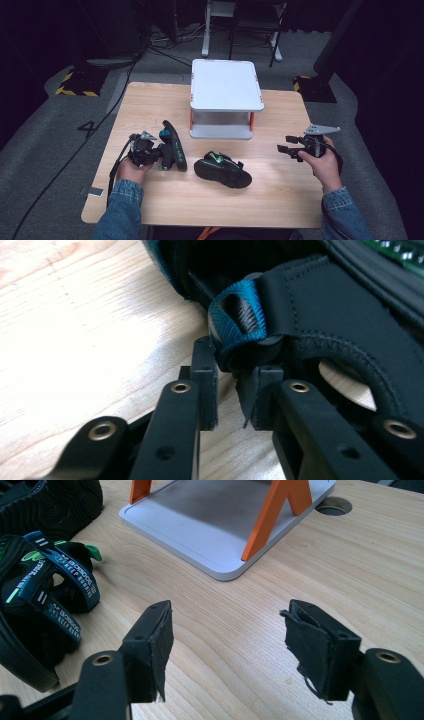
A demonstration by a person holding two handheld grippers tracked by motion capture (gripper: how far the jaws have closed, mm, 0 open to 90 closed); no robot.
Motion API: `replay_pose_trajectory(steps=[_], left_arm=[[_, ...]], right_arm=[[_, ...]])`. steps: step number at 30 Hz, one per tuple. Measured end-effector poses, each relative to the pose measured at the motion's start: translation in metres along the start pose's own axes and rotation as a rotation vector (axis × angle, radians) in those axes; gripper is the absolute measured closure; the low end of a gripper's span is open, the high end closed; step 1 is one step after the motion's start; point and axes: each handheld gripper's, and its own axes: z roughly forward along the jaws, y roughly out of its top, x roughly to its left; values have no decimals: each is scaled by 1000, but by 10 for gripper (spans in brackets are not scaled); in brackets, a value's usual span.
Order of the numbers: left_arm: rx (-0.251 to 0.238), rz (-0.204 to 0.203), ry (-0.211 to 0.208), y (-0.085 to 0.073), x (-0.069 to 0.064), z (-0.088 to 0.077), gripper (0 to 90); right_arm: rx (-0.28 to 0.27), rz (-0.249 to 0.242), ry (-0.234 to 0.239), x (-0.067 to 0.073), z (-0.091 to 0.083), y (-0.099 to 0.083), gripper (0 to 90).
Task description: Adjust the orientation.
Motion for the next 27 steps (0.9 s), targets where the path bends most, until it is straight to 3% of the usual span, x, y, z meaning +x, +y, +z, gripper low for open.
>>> replay_pose_trajectory(steps=[3, 6, 13, 16, 20, 27], left_arm=[[-7, 5, 11, 0, 2, -7, 806], [-13, 17, 49, 0, 3, -17, 810], [23, 103, 141, 9, -4, -42, 816], [54, 130, 168, 14, -9, -46, 817], [52, 141, 206, 22, -19, -36, 818], [2, 159, 160, 35, -28, -24, 798]], right_arm=[[-3, -2, 1, 0, 0, 0, 363], [-5, -2, 1, 0, 0, 1, 363], [-7, -2, 2, -1, 0, 1, 363], [-5, -3, 2, -1, 0, 1, 363], [0, 1, -1, -1, 0, -1, 363], [3, 14, -16, -2, -6, -7, 364]])
